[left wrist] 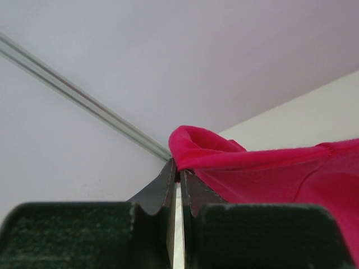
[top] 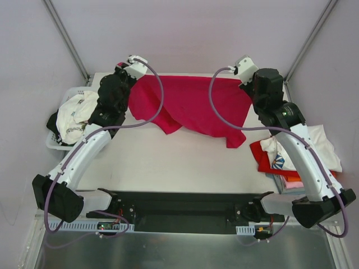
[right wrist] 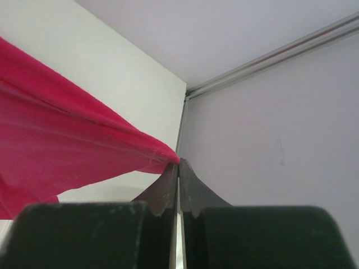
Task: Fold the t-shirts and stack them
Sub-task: Flatten out the tshirt
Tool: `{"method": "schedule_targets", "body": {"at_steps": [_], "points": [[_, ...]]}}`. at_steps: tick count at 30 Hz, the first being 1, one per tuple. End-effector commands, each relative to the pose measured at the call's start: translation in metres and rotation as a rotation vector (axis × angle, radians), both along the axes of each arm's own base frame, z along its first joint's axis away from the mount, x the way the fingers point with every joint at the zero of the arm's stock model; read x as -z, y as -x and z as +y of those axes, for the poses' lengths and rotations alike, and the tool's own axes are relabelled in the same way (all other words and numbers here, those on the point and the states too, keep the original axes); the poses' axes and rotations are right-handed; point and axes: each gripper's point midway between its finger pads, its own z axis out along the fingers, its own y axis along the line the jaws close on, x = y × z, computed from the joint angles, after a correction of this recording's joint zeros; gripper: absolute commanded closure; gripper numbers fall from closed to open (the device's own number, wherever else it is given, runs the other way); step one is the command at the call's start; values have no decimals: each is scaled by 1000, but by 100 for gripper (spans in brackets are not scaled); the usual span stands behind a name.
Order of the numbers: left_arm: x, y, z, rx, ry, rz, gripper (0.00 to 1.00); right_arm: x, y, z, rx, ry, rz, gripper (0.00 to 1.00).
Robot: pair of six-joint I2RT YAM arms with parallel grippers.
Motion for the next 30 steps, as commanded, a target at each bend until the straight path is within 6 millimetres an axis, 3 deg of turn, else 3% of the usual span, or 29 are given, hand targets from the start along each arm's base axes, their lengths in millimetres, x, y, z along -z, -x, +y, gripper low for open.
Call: {"method": "schedule_targets", "body": {"at_steps": [1, 4, 10, 13, 14, 17, 23, 30], "points": [[-80, 16, 19, -68, 74, -211, 100, -79, 16, -25, 83, -67, -230, 99], [-95, 29, 22, -60, 86, -219, 100, -95, 31, -32, 81, -87, -264, 99], [-130, 78, 27, -29, 100, -282, 100, -121, 72, -49, 73, -136, -341, 99], [-153, 104, 39, -50, 116, -333, 100, -138, 100, -60, 66, -172, -415, 99], [-169, 117, 47, -62, 137, -370, 100, -146, 110, -66, 72, -184, -450, 99], [-195, 138, 62, -96, 180, -429, 100, -162, 125, -77, 102, -200, -503, 99], [-212, 147, 73, -141, 193, -461, 100, -178, 126, -82, 132, -196, -531, 99], [-210, 123, 63, -151, 140, -467, 100, -188, 108, -82, 171, -148, -540, 99]]}}
